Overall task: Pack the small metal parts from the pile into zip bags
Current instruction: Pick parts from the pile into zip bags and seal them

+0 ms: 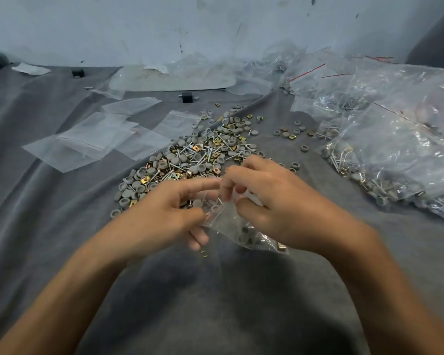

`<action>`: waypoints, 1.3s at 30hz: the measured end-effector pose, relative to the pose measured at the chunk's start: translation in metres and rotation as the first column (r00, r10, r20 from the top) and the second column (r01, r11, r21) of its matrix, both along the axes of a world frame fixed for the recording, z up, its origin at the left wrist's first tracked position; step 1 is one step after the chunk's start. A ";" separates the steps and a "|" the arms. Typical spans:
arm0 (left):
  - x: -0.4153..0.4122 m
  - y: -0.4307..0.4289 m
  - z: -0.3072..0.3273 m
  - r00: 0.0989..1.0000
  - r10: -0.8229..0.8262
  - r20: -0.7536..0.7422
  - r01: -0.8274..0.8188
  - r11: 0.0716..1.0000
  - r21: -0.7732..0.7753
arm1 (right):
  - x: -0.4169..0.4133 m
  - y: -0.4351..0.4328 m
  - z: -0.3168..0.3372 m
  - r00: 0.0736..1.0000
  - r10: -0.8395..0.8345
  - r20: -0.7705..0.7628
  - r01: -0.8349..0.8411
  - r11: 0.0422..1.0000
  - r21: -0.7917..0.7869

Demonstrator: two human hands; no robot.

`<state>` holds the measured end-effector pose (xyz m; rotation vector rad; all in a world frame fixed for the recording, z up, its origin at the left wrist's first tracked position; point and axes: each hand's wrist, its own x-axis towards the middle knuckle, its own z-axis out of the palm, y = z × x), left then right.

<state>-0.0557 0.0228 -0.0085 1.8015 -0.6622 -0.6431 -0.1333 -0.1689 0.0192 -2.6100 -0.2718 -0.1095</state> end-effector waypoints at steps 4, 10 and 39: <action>-0.003 0.000 0.002 0.999 -0.032 0.014 0.032 0.999 -0.008 | 0.001 0.008 0.007 0.999 0.040 -0.028 -0.044 0.988 -0.146; -0.003 0.001 0.004 0.999 -0.029 0.014 0.028 0.999 0.026 | -0.002 -0.003 0.010 0.995 0.099 -0.009 -0.099 0.990 -0.102; 0.033 0.029 -0.016 0.726 -0.108 0.679 -0.422 0.710 0.564 | -0.010 -0.053 -0.013 0.928 -0.294 0.227 0.221 0.928 0.300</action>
